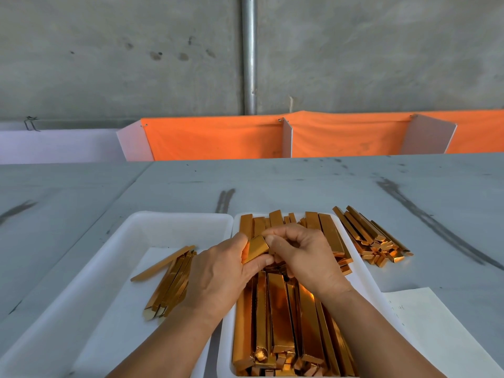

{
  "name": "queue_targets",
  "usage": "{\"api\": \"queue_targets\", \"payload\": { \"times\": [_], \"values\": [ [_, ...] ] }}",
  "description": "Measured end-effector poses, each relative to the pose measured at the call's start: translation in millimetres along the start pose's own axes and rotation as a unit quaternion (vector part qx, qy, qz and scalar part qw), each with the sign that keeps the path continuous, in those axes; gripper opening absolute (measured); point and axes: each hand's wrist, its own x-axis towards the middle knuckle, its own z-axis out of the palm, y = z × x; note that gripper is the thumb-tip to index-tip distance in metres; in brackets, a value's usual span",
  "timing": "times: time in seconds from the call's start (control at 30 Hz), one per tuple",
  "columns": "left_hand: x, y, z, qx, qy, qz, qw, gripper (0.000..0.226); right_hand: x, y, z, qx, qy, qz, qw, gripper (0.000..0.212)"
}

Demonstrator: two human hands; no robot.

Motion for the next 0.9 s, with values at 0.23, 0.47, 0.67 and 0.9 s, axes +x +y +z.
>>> {"api": "queue_targets", "payload": {
  "times": [0.23,0.47,0.67,0.9],
  "values": [
    [1.1,-0.4,0.7,-0.006,0.025,-0.023,0.999,0.054,-2.9,-4.2,0.3,0.033,-0.061,0.012,0.998,0.025],
    [0.2,0.8,1.8,-0.023,0.042,-0.028,0.998,0.056,-4.4,-4.5,2.6,-0.013,-0.058,-0.022,0.998,0.031],
    [1.1,-0.9,2.5,-0.008,0.043,-0.034,0.998,0.055,-5.2,-2.7,2.7,-0.024,-0.076,-0.004,0.997,0.031],
    [2.0,-4.0,4.5,-0.031,0.05,-0.015,0.998,0.063,-2.3,0.5,1.2,0.024,-0.088,0.03,0.995,0.027]
  ]
}}
